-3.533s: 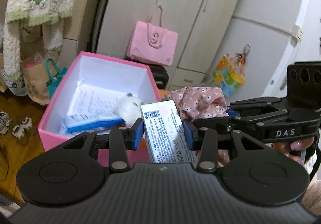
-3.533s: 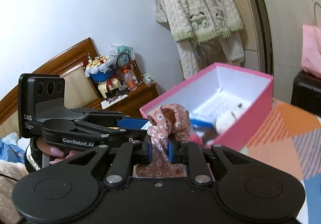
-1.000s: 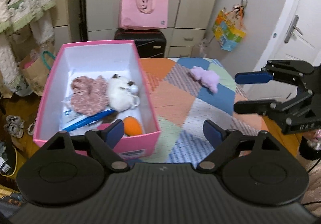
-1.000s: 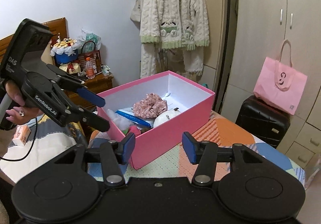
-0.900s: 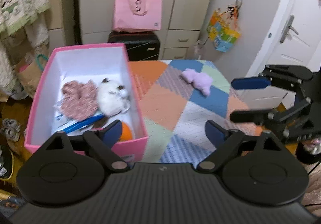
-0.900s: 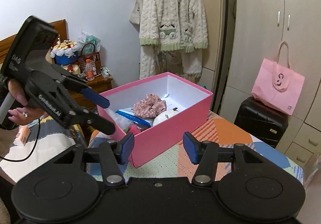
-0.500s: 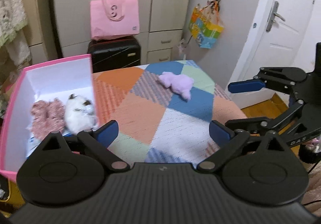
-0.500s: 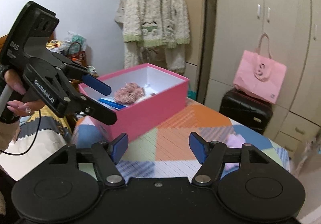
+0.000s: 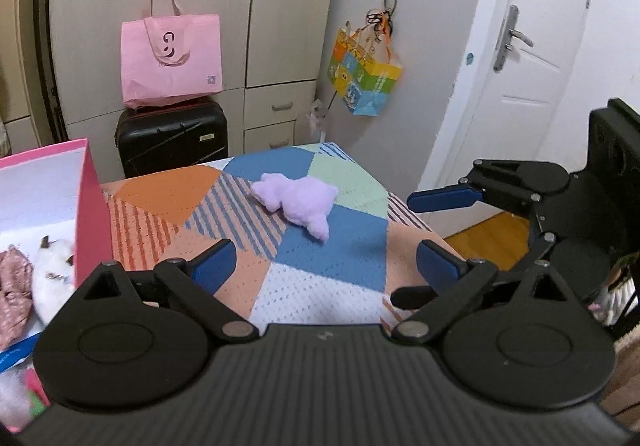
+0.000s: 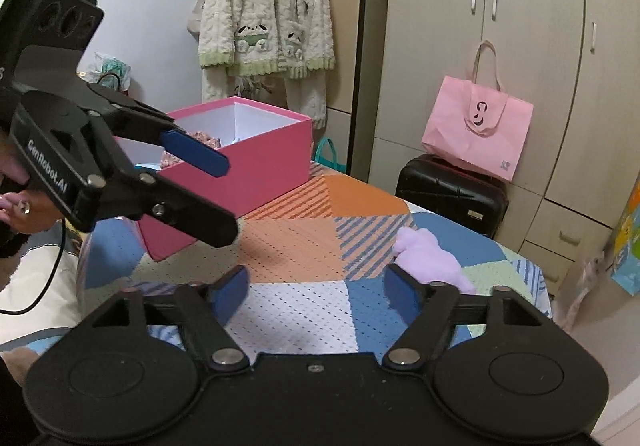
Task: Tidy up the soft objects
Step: 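Move both tools back toward the lavender plush toy on the bed, then close the right gripper on the lavender plush while the left gripper also grips it, then lift and carry the lavender plush over the pink box with both grippers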
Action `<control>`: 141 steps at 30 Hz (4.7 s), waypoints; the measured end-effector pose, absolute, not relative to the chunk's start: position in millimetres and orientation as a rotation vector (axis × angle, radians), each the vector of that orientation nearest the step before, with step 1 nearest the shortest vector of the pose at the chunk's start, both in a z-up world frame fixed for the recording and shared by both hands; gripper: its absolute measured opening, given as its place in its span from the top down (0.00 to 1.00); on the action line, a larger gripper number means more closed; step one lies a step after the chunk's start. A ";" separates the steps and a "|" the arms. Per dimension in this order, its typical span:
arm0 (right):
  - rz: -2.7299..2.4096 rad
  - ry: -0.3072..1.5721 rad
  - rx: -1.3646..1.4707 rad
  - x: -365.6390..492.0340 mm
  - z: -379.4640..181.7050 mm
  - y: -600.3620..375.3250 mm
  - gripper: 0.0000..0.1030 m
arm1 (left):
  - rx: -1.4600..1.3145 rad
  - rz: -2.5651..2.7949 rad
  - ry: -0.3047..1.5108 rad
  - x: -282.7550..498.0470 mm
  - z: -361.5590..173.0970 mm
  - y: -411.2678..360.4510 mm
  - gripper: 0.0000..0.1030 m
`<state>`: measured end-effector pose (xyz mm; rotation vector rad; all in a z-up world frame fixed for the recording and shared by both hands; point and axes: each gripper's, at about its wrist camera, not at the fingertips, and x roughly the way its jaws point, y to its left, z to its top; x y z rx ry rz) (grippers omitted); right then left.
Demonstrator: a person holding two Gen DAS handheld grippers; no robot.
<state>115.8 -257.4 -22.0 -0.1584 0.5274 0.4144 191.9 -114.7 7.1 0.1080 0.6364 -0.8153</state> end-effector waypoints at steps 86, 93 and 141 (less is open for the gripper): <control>0.333 0.457 -0.207 160.3 -91.0 -280.3 0.35 | 0.081 -0.788 0.671 206.0 -61.0 -191.7 0.60; 0.318 0.509 -0.220 145.6 -96.3 -261.0 0.43 | 0.032 -0.794 0.733 200.0 -71.4 -175.5 0.59; 0.145 0.605 0.013 121.3 -107.1 -252.8 0.43 | 0.025 -0.781 0.770 196.1 -72.6 -144.8 0.59</control>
